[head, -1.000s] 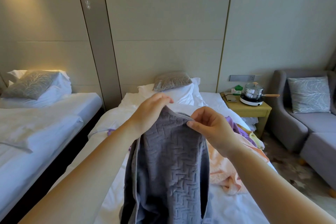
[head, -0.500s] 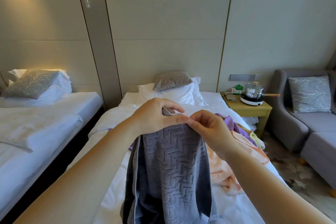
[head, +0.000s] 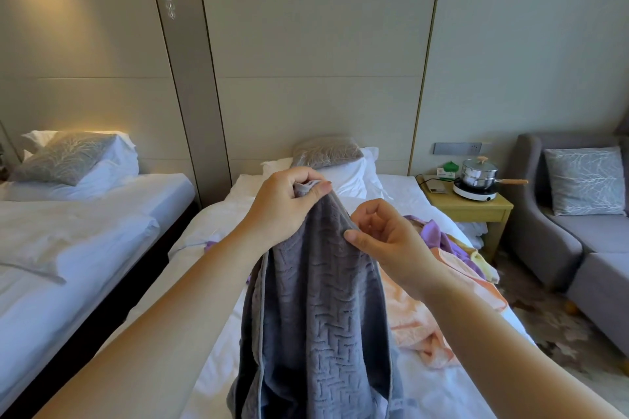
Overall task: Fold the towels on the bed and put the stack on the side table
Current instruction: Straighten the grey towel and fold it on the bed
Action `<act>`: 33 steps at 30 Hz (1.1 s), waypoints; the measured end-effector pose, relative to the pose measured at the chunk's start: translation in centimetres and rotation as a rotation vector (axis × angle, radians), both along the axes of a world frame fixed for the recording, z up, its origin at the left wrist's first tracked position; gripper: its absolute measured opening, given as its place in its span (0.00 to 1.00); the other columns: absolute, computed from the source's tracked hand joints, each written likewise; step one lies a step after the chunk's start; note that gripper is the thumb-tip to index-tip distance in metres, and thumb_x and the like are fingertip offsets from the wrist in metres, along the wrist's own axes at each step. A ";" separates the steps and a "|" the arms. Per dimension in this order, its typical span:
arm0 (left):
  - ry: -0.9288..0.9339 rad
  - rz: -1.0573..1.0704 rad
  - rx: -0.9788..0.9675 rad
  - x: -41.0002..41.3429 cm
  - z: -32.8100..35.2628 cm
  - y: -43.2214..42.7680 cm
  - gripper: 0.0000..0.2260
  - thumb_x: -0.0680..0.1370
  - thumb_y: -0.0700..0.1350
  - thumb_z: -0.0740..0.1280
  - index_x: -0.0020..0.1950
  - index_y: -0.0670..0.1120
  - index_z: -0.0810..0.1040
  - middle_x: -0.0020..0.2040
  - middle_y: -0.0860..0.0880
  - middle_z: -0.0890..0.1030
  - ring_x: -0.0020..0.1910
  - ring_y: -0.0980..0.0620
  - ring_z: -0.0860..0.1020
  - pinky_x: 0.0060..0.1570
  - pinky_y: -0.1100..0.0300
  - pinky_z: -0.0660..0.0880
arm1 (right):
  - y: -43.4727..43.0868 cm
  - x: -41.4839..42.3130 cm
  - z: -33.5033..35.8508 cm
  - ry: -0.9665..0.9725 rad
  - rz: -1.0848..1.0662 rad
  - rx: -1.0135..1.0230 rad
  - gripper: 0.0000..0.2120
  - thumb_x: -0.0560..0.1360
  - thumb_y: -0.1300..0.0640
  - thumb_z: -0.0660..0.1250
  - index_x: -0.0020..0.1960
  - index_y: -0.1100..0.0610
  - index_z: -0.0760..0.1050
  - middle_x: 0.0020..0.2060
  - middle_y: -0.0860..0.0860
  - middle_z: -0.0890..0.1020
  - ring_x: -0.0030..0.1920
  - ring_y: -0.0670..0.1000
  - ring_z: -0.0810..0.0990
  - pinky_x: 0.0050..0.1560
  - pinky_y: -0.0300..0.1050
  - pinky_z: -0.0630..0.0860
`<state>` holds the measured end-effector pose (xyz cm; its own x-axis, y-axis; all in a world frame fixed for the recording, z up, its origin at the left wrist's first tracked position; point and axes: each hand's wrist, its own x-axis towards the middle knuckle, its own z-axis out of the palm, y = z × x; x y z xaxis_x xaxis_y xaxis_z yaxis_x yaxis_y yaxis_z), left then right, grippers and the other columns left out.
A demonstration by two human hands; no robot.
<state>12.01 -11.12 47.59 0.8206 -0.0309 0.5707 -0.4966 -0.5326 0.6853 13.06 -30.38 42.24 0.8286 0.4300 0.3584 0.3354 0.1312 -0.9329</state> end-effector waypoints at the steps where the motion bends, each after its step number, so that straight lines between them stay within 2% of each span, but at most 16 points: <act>1: -0.004 0.017 0.009 0.0 0.0 0.0 0.04 0.78 0.45 0.67 0.43 0.49 0.80 0.40 0.56 0.80 0.40 0.64 0.76 0.42 0.74 0.68 | -0.1 -0.1 -0.1 0.021 0.019 -0.002 0.09 0.71 0.57 0.71 0.48 0.56 0.73 0.40 0.56 0.81 0.43 0.55 0.81 0.48 0.50 0.79; 4: -0.017 0.090 0.016 -0.1 0.2 0.0 0.04 0.79 0.45 0.65 0.45 0.48 0.77 0.44 0.52 0.80 0.42 0.62 0.75 0.41 0.77 0.66 | -0.4 0.0 -0.6 0.063 0.019 -0.027 0.12 0.70 0.56 0.71 0.49 0.59 0.72 0.39 0.56 0.82 0.42 0.55 0.82 0.45 0.46 0.80; 7: -0.035 0.135 0.003 0.0 0.6 0.2 0.05 0.80 0.44 0.64 0.46 0.46 0.76 0.43 0.49 0.79 0.37 0.60 0.73 0.37 0.76 0.65 | -0.6 0.2 -1.1 0.069 -0.016 -0.091 0.13 0.68 0.53 0.72 0.47 0.57 0.73 0.37 0.53 0.81 0.41 0.54 0.80 0.43 0.44 0.78; 9: -0.047 0.156 0.021 0.0 0.8 0.5 0.06 0.80 0.45 0.63 0.47 0.44 0.76 0.42 0.46 0.78 0.35 0.57 0.72 0.36 0.74 0.65 | -0.8 0.2 -1.3 0.049 -0.046 -0.100 0.11 0.67 0.51 0.73 0.43 0.52 0.73 0.37 0.54 0.78 0.41 0.55 0.76 0.43 0.49 0.74; 11: -0.064 0.178 0.042 0.0 0.9 0.7 0.05 0.80 0.44 0.63 0.46 0.45 0.74 0.39 0.48 0.76 0.34 0.59 0.71 0.35 0.73 0.65 | -0.8 0.3 -1.2 0.022 -0.057 -0.087 0.13 0.66 0.47 0.74 0.42 0.51 0.73 0.38 0.58 0.77 0.41 0.56 0.74 0.44 0.55 0.70; 14: -0.088 0.201 0.019 0.1 1.2 0.6 0.06 0.80 0.44 0.63 0.45 0.45 0.74 0.35 0.53 0.73 0.34 0.64 0.71 0.35 0.74 0.64 | -0.7 0.1 -1.2 0.016 -0.005 -0.117 0.21 0.65 0.41 0.76 0.44 0.57 0.76 0.39 0.62 0.78 0.41 0.57 0.76 0.47 0.60 0.74; 15: -0.095 0.204 0.000 0.2 1.3 0.5 0.06 0.80 0.44 0.63 0.45 0.45 0.74 0.35 0.54 0.73 0.34 0.65 0.72 0.35 0.74 0.65 | -0.7 0.0 -1.3 0.021 0.013 -0.144 0.21 0.65 0.42 0.75 0.44 0.59 0.78 0.40 0.62 0.80 0.42 0.57 0.78 0.50 0.63 0.75; 17: -0.098 0.204 -0.023 0.4 1.3 0.6 0.06 0.80 0.44 0.63 0.44 0.45 0.74 0.34 0.55 0.72 0.33 0.65 0.71 0.35 0.74 0.65 | -0.6 -0.3 -1.3 0.007 -0.013 -0.221 0.16 0.69 0.44 0.72 0.45 0.57 0.82 0.41 0.63 0.82 0.43 0.57 0.79 0.54 0.65 0.75; 18: -0.090 0.207 -0.023 0.5 1.2 0.8 0.06 0.80 0.44 0.63 0.44 0.44 0.74 0.34 0.55 0.72 0.33 0.65 0.71 0.35 0.73 0.65 | -0.7 -0.2 -1.3 -0.010 -0.056 -0.259 0.14 0.70 0.45 0.70 0.45 0.56 0.83 0.42 0.63 0.83 0.42 0.57 0.80 0.53 0.62 0.76; 20: -0.063 0.224 -0.012 0.6 0.9 1.3 0.06 0.80 0.45 0.63 0.45 0.44 0.74 0.33 0.55 0.71 0.33 0.61 0.71 0.34 0.73 0.64 | -1.0 0.0 -1.0 -0.052 -0.169 -0.273 0.07 0.73 0.50 0.70 0.43 0.52 0.84 0.39 0.56 0.84 0.41 0.50 0.81 0.47 0.48 0.78; 22: -0.036 0.238 0.019 0.6 0.7 1.8 0.06 0.80 0.47 0.63 0.45 0.46 0.74 0.36 0.54 0.74 0.37 0.56 0.73 0.35 0.74 0.65 | -1.2 0.3 -0.3 -0.058 -0.234 -0.185 0.06 0.73 0.57 0.71 0.39 0.51 0.84 0.34 0.47 0.83 0.37 0.42 0.80 0.41 0.35 0.76; 24: 0.017 0.186 0.083 0.4 0.5 2.0 0.09 0.77 0.54 0.66 0.45 0.48 0.75 0.39 0.51 0.78 0.40 0.51 0.75 0.38 0.70 0.67 | -1.2 0.5 0.5 -0.061 -0.271 -0.102 0.07 0.71 0.63 0.73 0.39 0.52 0.83 0.36 0.49 0.84 0.38 0.45 0.81 0.42 0.37 0.78; 26: 0.119 0.100 0.171 -0.3 0.6 1.6 0.18 0.67 0.67 0.69 0.44 0.54 0.75 0.35 0.52 0.76 0.33 0.57 0.73 0.34 0.66 0.66 | -0.8 0.4 1.2 -0.110 -0.283 -0.084 0.06 0.69 0.65 0.74 0.41 0.55 0.83 0.41 0.55 0.84 0.42 0.52 0.83 0.47 0.44 0.80; 28: 0.205 0.049 0.284 -0.9 0.7 1.0 0.26 0.56 0.73 0.71 0.44 0.58 0.75 0.34 0.57 0.73 0.32 0.61 0.72 0.33 0.68 0.66 | -0.4 0.2 1.8 -0.147 -0.271 -0.093 0.05 0.69 0.66 0.74 0.43 0.58 0.83 0.43 0.58 0.84 0.45 0.58 0.83 0.50 0.50 0.80; 30: 0.261 0.043 0.419 -1.0 0.7 0.6 0.26 0.54 0.73 0.72 0.46 0.62 0.76 0.40 0.58 0.75 0.38 0.61 0.74 0.39 0.64 0.70 | -0.4 0.1 2.1 -0.143 -0.258 -0.088 0.04 0.70 0.66 0.73 0.44 0.60 0.83 0.44 0.60 0.84 0.47 0.61 0.82 0.52 0.53 0.80; 33: 0.233 0.094 0.475 -0.7 1.0 0.5 0.13 0.64 0.64 0.74 0.43 0.62 0.80 0.43 0.56 0.79 0.42 0.59 0.75 0.44 0.56 0.73 | -0.8 0.1 1.8 -0.129 -0.267 -0.128 0.04 0.70 0.65 0.73 0.45 0.60 0.83 0.43 0.60 0.84 0.47 0.61 0.81 0.51 0.52 0.79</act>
<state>11.27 -10.64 48.60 0.9356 -0.1618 0.3138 -0.2954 -0.8456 0.4446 13.15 -31.15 44.06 0.8693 0.2522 0.4250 0.4589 -0.0929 -0.8836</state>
